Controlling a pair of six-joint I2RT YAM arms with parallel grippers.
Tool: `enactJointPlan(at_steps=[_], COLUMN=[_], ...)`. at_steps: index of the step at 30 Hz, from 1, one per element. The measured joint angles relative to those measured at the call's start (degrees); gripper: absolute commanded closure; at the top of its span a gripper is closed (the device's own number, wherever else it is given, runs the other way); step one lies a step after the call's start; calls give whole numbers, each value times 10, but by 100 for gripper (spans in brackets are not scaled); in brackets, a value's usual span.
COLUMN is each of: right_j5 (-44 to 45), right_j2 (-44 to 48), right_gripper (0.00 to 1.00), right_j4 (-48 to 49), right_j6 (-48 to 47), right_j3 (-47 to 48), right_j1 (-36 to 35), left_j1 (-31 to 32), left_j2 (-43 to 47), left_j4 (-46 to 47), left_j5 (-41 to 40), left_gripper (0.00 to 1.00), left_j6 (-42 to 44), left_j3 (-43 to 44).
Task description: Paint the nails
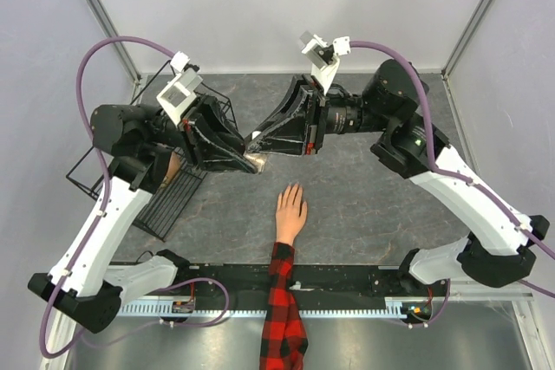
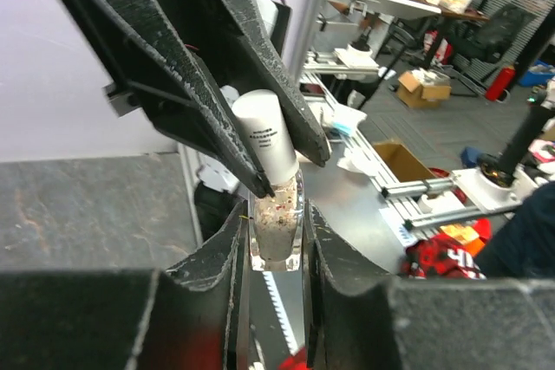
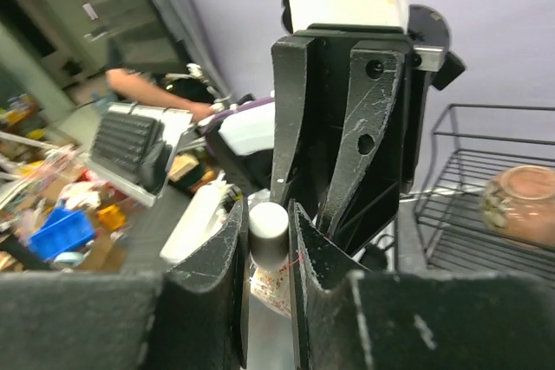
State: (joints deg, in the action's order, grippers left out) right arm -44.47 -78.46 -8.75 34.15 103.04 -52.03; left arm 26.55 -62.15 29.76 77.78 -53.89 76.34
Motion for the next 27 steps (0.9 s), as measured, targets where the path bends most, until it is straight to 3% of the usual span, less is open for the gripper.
enactJointPlan(at_steps=[5, 8, 9, 11, 17, 20, 27], right_j5=[-20, 10, 25, 60, 154, 207, 304], right_j2=[-6, -8, -9, -11, -32, -48, -70], right_gripper=[85, 62, 49, 33, 7, 2, 3], right_j4=[-1, -50, -67, -111, -210, -262, -374], right_j6=[4, -23, -30, -50, -82, -94, -100], right_j3=[0, 24, 33, 54, 119, 157, 244], right_j1=[-1, -1, -1, -1, -3, -3, -3], left_j1=[1, 0, 0, 0, -1, -1, -1], left_j2=[21, 24, 24, 21, 13, 13, 10], left_j4=[-119, -197, -215, -264, -372, -408, -511], left_j5=[-3, -30, -39, -69, -145, -176, -263], left_gripper=[98, 98, 98, 98, 98, 98, 98], left_j6=[81, 143, 157, 199, 292, 329, 442], left_j3=[12, 26, 31, 49, 92, 96, 103])
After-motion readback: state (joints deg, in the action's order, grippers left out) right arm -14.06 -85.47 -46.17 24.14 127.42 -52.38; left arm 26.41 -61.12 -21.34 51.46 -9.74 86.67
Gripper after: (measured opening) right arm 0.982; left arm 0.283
